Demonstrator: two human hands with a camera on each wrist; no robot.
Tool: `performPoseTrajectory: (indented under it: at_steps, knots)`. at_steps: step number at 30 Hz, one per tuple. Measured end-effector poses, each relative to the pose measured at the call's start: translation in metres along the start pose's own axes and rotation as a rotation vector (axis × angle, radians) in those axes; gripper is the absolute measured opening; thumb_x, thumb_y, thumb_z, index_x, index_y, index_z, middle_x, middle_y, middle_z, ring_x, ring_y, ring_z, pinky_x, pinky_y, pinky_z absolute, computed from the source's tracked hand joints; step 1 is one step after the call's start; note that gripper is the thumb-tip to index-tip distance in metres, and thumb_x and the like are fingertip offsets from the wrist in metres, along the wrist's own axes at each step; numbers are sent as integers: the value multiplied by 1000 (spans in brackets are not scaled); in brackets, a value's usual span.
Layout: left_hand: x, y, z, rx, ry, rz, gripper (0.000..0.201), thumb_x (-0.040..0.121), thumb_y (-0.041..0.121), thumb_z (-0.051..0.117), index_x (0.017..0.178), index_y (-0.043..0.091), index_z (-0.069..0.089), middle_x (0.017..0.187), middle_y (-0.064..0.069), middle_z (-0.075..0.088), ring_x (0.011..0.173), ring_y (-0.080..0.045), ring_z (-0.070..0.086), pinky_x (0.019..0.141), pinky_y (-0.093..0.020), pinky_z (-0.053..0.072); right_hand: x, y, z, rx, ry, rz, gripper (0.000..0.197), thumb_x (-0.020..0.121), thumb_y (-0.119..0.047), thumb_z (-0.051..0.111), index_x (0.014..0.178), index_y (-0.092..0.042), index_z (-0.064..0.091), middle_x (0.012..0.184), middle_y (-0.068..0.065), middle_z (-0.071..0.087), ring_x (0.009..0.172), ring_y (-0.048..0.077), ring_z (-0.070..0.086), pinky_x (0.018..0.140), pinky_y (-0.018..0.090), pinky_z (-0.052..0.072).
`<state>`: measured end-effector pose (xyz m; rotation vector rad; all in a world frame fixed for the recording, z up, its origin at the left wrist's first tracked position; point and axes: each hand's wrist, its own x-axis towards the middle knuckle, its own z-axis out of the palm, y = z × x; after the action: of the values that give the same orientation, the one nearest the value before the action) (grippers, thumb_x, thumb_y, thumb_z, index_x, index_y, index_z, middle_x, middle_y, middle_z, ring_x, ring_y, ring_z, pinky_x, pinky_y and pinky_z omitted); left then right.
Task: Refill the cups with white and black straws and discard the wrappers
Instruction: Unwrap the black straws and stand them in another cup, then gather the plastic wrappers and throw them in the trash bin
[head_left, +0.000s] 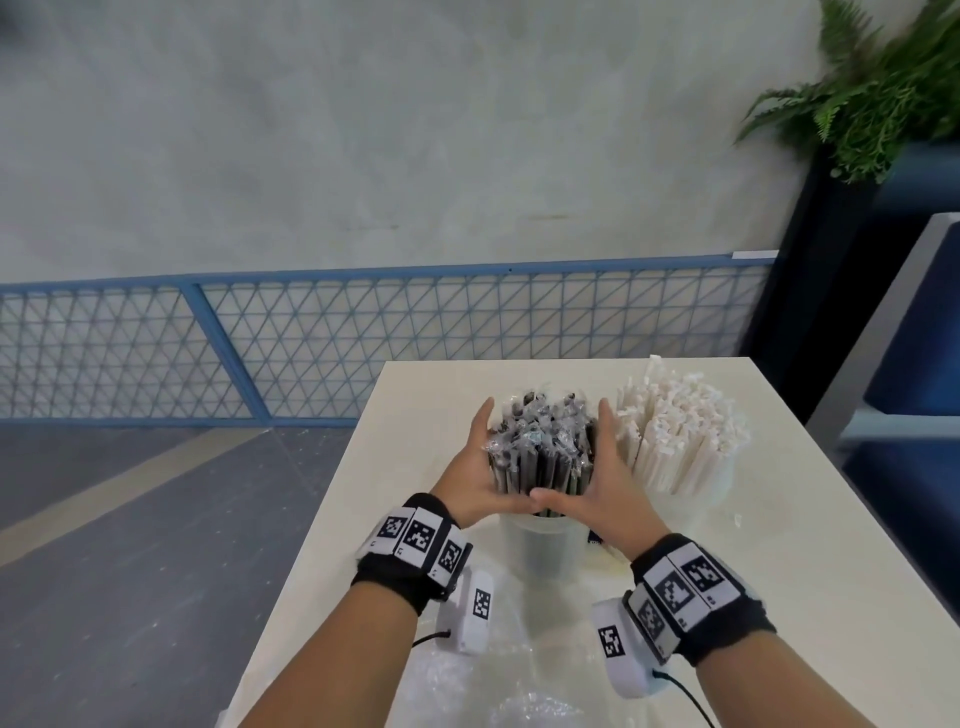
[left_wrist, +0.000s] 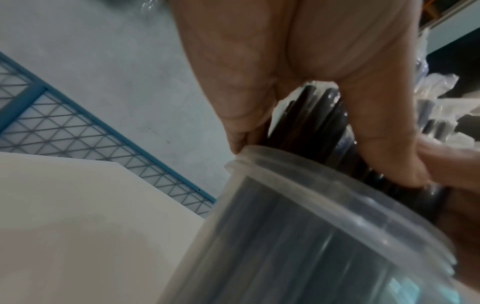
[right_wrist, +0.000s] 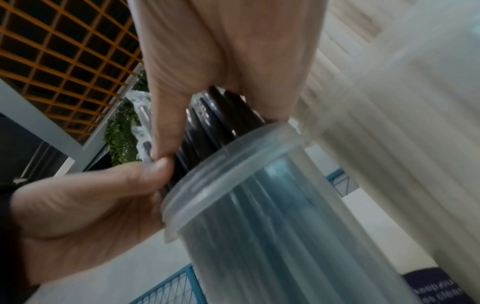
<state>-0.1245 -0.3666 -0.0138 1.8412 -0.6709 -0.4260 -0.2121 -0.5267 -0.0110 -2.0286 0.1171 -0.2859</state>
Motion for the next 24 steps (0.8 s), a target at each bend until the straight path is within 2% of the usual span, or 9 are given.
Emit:
performPoseTrajectory:
  at_steps: [4,7,9,13,15,17,18,20,24]
  knots:
    - [1,0,3,-8,80,54,88,58,16,84,132,23,38,120,8,58,118,-12,54,105,-40,43,6,-4,-4,-99,-21,-45,70,85,-28,64,144,-20,27,130,-6,54,120,11,51,101,27,41]
    - [1,10,0,-78,174,95,85,60,14,84,132,23,40,121,13,57,117,-3,53,102,-30,44,9,-18,-7,25,60,-144,53,91,-27,54,139,-22,33,129,-10,52,120,3,47,106,30,38]
    - [0,17,-1,-51,118,73,98,57,17,86,138,24,32,129,14,51,121,-1,49,104,-27,40,10,-19,-7,43,82,-163,60,88,-30,59,140,-27,31,137,-5,46,124,6,43,107,30,36]
    - [-21,25,-5,165,161,-35,123,58,34,86,148,26,2,156,5,15,142,-9,17,114,-29,20,-4,-20,-1,-104,303,-254,75,79,-35,69,141,-25,29,142,-3,33,127,2,31,102,14,26]
    - [-38,22,-10,235,236,-37,121,60,40,83,148,23,3,156,5,13,143,-10,13,116,-28,17,-16,-22,3,-162,423,-387,60,82,-37,64,134,-21,39,137,-1,38,127,6,34,106,13,26]
    - [-57,8,-14,329,263,-63,106,65,41,80,147,19,14,150,3,24,139,-10,22,109,-17,18,-30,-21,12,-176,507,-492,37,86,-30,57,120,-16,50,123,0,47,118,11,42,104,25,36]
    - [-66,-3,-15,396,246,-103,95,70,40,77,144,18,21,147,1,29,136,-12,29,106,-15,20,-36,-21,19,-186,531,-541,27,87,-25,55,112,-14,54,115,0,50,112,13,46,99,31,40]
    - [-83,-26,-14,585,127,-237,77,80,36,68,141,16,26,143,-5,35,131,-19,37,109,-27,26,-48,-22,37,-198,507,-623,15,87,-19,52,101,-14,57,106,-3,51,102,14,51,91,31,43]
    - [-111,-71,-1,962,-184,-585,77,84,35,62,143,13,19,146,-8,31,139,-26,26,114,-49,14,-65,-4,76,-191,165,-589,12,88,-14,50,97,-15,59,100,-2,52,91,6,51,83,22,45]
